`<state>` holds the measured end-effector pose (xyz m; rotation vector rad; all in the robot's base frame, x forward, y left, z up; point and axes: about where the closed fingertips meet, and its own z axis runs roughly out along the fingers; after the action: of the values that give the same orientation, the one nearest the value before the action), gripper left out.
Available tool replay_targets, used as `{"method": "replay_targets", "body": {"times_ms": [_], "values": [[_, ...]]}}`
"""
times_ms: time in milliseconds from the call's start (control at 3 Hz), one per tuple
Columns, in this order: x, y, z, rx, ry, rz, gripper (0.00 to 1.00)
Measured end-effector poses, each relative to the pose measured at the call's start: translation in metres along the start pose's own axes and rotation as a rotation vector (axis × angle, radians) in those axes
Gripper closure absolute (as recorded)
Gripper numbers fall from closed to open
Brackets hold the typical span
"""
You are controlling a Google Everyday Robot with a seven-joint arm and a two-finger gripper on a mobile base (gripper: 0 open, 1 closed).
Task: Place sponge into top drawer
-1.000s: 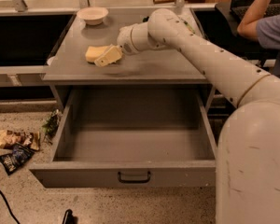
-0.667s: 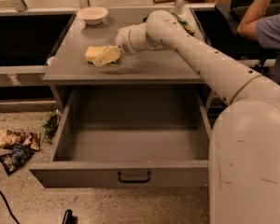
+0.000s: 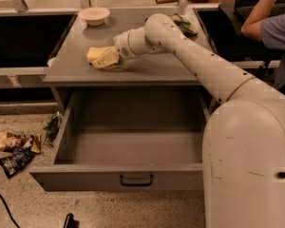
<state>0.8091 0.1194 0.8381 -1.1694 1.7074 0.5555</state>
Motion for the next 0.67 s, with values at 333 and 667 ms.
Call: {"method": "replay_targets", "body": {"times_ms": [333, 667], "values": [[0.0015, 0.0017, 0.0013, -0.009, -0.003, 0.013, 0.43], [-0.0013, 0.0054, -0.0026, -0.021, -0.043, 0.034, 0.66]]}}
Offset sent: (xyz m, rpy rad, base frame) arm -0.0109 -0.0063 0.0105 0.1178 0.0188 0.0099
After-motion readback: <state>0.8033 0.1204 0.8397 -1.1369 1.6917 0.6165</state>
